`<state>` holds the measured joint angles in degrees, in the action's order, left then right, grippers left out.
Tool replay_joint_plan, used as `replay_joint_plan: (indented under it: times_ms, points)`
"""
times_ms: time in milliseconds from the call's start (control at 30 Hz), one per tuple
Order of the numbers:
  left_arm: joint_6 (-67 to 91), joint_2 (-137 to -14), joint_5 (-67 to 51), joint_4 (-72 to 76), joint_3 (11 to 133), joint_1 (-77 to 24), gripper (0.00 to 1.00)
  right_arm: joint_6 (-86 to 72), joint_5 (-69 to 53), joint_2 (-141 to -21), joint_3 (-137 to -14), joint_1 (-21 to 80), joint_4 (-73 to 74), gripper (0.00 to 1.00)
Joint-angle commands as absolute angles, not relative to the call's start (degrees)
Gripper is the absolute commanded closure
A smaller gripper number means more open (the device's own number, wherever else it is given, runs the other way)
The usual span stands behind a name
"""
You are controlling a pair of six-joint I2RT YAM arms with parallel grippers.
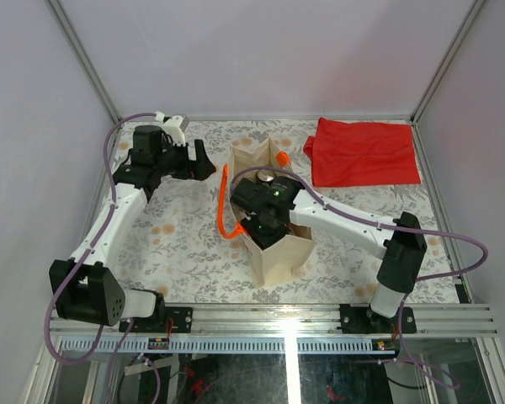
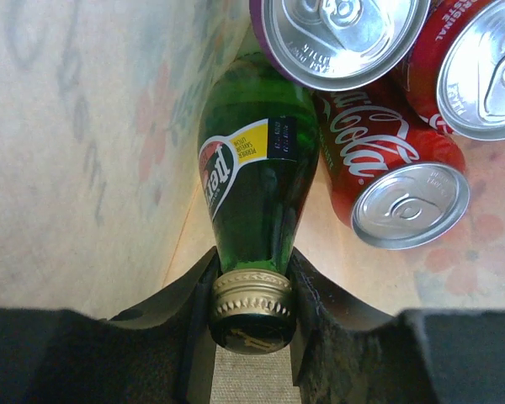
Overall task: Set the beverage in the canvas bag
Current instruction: Place the drink in the canvas bag.
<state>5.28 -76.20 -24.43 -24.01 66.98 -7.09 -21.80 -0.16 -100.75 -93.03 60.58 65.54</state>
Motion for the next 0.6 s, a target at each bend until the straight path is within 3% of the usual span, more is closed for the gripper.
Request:
replay_joint_plan:
  times_ms: [0, 433, 567]
  points:
    - [4.68, -74.63, -24.48, -22.14, 66.56, -7.40, 0.10, -21.24, -0.79, -98.60, -89.89, 60.54, 63.71, 1.00]
    - [4.26, -74.36, -24.46, -22.41, 66.56, -7.32, 0.10, -22.18, 2.13, -99.45, -88.97, 60.47, 63.66, 0.99]
    - [4.23, -74.54, -24.57, -22.37, 66.59, -7.30, 0.10, -22.42, 4.27, -99.13, -91.87, 60.47, 64.95, 0.65]
